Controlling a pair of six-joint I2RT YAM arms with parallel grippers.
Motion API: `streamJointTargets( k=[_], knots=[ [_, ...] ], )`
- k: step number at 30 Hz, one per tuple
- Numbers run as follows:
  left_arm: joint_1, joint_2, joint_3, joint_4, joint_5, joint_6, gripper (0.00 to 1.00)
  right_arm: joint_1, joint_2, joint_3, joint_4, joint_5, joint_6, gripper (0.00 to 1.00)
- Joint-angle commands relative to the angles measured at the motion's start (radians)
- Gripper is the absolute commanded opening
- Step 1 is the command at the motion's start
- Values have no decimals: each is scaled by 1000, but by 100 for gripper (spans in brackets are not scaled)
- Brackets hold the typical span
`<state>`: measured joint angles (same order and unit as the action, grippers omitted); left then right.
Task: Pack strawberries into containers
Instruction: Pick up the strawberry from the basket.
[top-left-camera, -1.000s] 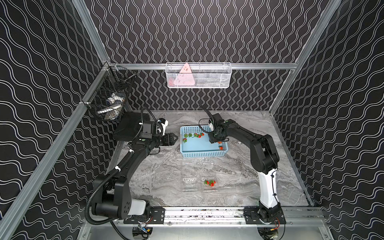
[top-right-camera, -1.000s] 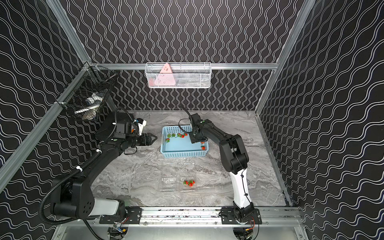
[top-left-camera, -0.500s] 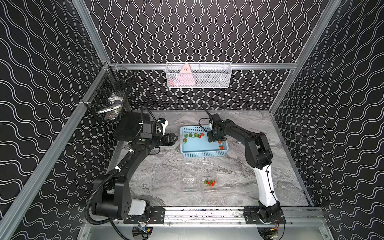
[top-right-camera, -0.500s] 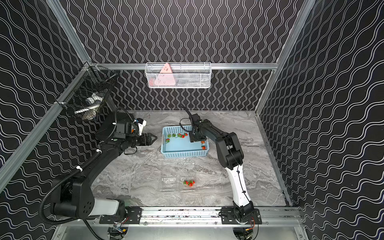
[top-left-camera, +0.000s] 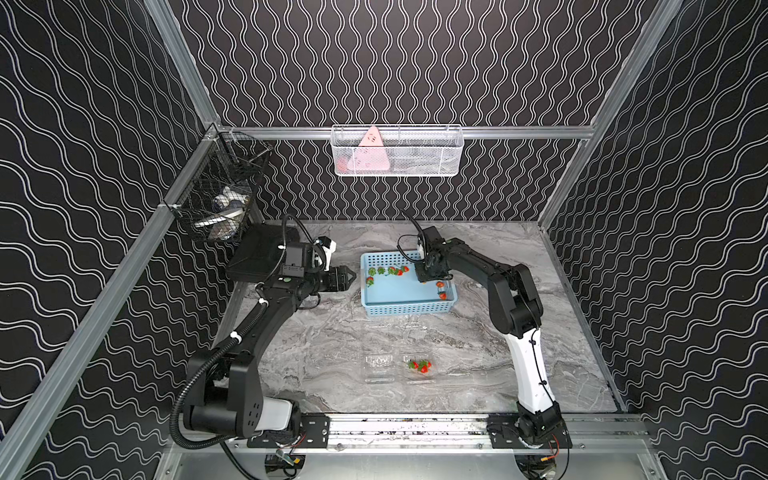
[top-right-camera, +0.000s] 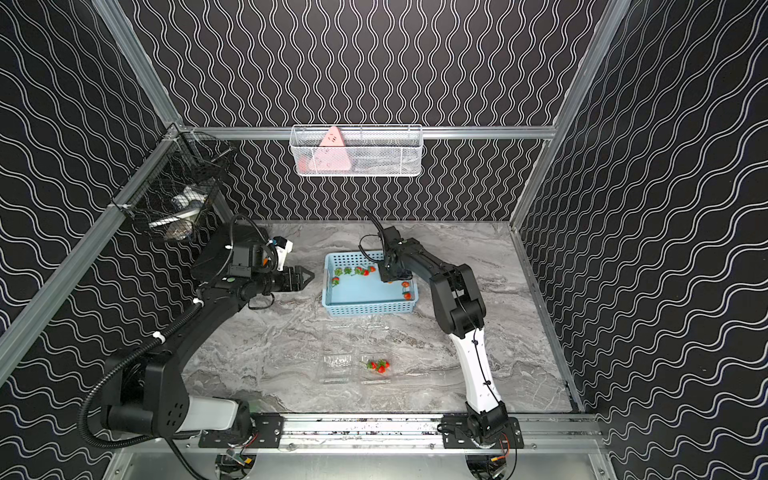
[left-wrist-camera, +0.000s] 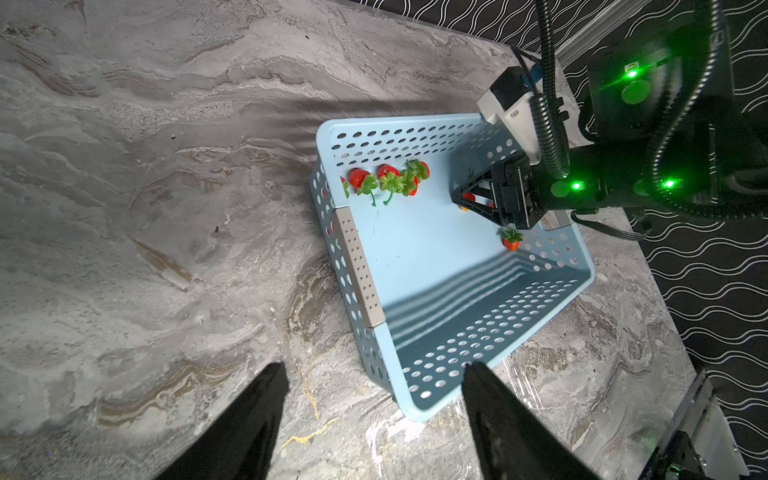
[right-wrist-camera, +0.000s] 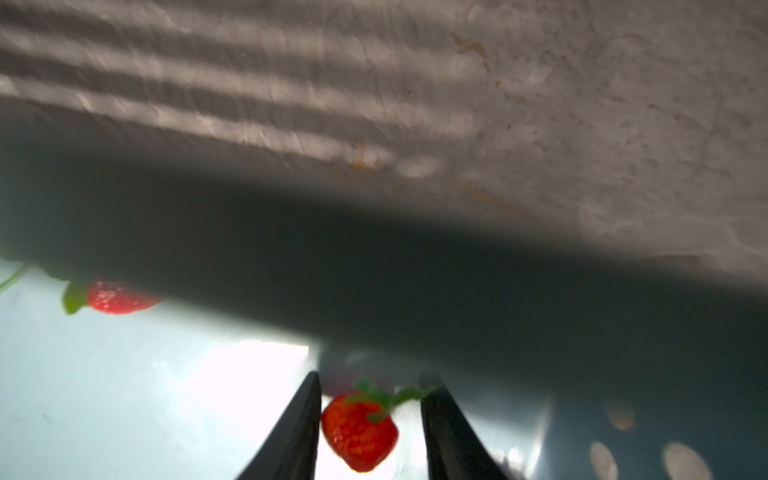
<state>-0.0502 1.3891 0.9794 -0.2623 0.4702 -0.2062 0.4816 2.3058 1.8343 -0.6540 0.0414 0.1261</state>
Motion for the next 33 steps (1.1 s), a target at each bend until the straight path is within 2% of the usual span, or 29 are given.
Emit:
streamJointTargets(
  k=[1,8,12,14,16,24,33],
  knots=[
    [1,-1,8,2,2,19,73,23,-15,-14,-65,40,-16,42],
    [1,-4,7,2,2,19,72,37,-30,-40,-67,65,-9,42],
    [1,-1,8,3,5,18,72,37,-31,-45,-71,66,-5,34],
    [1,-1,8,3,5,18,73,37,-35,-47,-71,66,-5,25],
    [1,-1,8,4,5,18,72,37,-38,-46,-74,67,-6,22],
    [1,-1,7,6,10,16,72,35,-95,-20,-89,78,-27,19],
    [1,-2,8,8,8,14,72,40,-233,-1,-135,41,-49,19]
  ],
)
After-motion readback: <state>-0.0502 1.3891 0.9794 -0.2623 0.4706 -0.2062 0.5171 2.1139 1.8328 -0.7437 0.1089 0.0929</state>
